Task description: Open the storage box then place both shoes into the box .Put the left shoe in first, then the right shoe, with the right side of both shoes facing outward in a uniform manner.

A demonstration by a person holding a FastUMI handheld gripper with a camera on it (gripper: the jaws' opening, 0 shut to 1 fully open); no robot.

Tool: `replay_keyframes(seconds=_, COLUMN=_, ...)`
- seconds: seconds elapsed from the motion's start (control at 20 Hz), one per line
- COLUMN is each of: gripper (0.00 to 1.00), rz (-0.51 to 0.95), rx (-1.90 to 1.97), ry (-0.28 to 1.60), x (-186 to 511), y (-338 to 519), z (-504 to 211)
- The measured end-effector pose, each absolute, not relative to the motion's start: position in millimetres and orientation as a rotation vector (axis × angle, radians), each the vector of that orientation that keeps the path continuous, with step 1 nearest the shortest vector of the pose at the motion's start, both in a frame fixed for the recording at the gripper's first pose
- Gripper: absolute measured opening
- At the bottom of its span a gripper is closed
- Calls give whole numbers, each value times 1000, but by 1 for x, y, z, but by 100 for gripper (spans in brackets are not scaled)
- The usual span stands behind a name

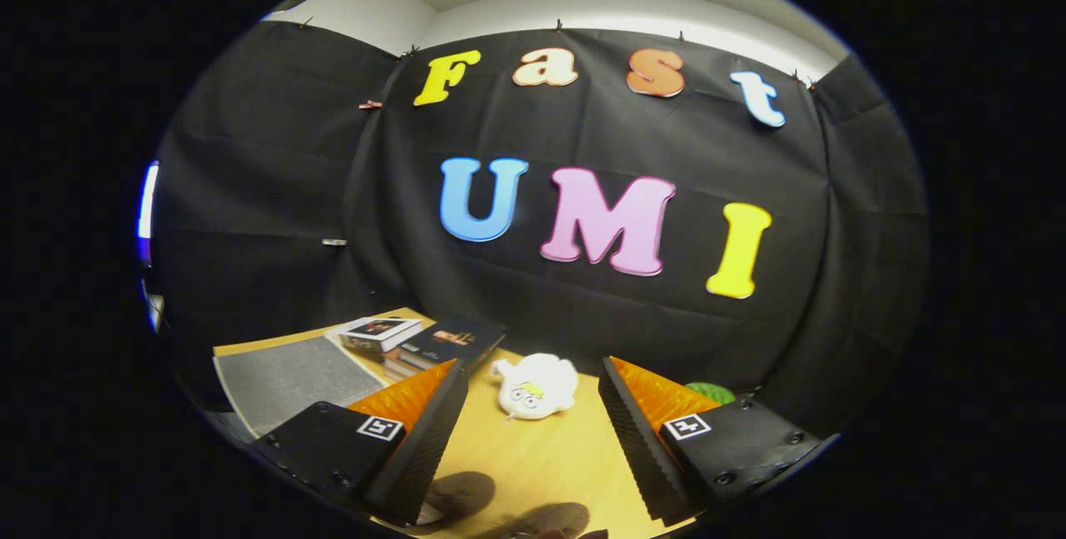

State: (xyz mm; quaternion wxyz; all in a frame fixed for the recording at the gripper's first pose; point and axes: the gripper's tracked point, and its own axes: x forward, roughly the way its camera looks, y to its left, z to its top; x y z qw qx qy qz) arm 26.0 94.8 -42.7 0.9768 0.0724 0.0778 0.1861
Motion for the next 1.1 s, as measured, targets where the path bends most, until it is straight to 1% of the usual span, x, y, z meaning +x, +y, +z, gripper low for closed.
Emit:
replay_keyframes(seconds=0.15, gripper=98, rz=526, rx=228, ry=330, x=15, y=132, z=-77)
replay_keyframes(seconds=0.3, gripper=99, rz=686, rx=378, ry=468, x=-5, y=173, z=-94)
replay_keyframes(seconds=0.6, gripper=98, rz=900, rx=749, ry=731, x=-35, y=241, z=-116)
replay_keyframes(seconds=0.7, gripper=98, rz=941, rx=892, ry=847, x=-47, y=255, z=-125)
replay_keyframes(seconds=0.8, gripper=98, rz=949, rx=1002, ry=950, x=-52, y=275, z=-141)
replay_keyframes(seconds=0.95, gripper=98, rz=966, rx=1090, ry=1043, x=-58, y=298, z=-164)
replay_keyframes(seconds=1.1, gripper=98, rz=968, rx=1168, ry=1088, x=-60, y=321, z=-177)
